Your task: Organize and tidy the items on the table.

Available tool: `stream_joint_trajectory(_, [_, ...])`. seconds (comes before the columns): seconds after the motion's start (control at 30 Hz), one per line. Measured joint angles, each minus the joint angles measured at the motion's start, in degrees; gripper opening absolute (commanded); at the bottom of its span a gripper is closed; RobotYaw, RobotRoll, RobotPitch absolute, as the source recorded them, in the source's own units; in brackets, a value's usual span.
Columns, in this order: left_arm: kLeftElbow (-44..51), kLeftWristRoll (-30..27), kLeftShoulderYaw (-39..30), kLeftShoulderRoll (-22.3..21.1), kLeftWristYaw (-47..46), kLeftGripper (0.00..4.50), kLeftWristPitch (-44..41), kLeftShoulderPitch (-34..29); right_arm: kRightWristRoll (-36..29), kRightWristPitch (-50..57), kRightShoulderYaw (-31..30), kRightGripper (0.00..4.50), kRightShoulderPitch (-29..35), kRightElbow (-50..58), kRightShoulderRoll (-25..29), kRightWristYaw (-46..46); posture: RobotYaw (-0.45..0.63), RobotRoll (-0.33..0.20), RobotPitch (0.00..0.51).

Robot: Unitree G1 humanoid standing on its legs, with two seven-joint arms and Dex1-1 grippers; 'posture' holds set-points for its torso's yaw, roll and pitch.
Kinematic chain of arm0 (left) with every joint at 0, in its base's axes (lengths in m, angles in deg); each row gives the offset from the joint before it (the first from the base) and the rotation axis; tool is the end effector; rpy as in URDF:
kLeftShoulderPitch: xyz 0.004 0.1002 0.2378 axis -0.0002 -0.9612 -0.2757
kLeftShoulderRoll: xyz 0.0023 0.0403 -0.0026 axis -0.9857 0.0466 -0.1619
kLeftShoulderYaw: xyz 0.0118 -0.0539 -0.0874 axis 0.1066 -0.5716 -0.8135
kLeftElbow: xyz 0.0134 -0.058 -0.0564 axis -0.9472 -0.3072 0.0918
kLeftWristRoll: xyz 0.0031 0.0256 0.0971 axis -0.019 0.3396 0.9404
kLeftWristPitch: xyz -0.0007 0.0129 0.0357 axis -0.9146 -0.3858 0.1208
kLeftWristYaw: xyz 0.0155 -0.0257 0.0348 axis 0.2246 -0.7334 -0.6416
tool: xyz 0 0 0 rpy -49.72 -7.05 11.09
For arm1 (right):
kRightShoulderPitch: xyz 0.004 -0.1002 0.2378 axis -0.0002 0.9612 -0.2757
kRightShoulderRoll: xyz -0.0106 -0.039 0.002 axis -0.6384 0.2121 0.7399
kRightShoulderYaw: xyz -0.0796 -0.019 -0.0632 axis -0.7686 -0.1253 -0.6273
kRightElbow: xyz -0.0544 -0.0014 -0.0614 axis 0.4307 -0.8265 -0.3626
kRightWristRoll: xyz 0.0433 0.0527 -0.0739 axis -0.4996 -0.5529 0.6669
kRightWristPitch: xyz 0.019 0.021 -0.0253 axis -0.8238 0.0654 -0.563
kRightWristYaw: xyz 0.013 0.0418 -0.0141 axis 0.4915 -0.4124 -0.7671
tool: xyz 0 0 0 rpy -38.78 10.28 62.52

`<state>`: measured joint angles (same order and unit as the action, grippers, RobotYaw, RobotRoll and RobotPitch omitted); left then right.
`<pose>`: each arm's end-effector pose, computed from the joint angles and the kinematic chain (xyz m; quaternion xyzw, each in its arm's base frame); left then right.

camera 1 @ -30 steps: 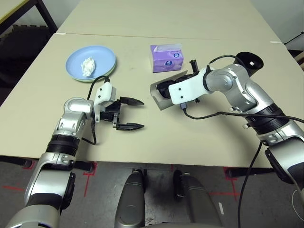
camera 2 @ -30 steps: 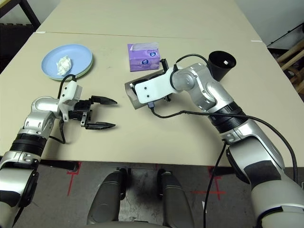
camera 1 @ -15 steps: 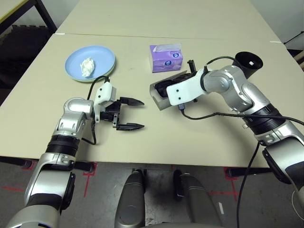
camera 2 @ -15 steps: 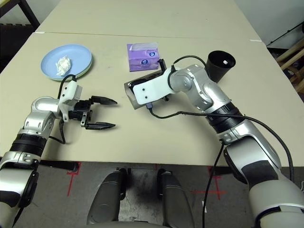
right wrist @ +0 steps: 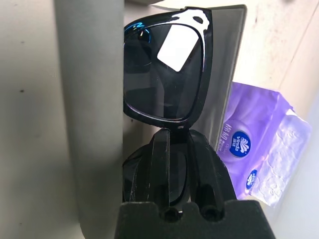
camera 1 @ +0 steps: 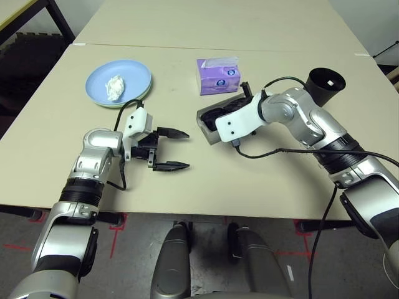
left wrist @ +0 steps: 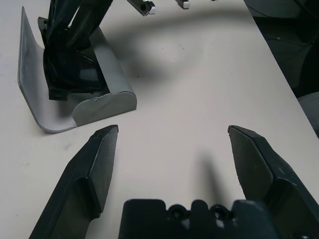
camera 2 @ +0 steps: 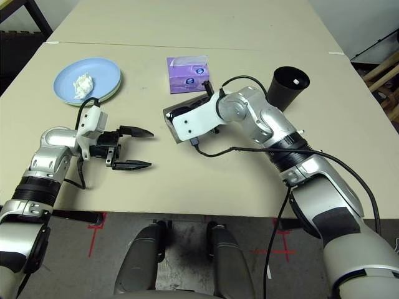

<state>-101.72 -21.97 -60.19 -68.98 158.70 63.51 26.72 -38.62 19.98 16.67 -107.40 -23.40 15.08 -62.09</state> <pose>0.3089 0.2480 0.1569 0.1904 0.0164 -0.6582 0.7282 0.3253 -0.1098 0.2219 -0.7239 -0.0650 0.4082 0.5524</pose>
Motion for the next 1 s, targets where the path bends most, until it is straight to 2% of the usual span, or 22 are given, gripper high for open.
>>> stream_joint_trajectory(1.0, [0.1, 0.0, 0.0, 0.0, -0.1, 4.50, 0.0, -0.5, -1.6, 0.7, -0.4, 0.34, -0.4, 0.5, 0.1, -7.7, 0.19, 0.000, 0.197])
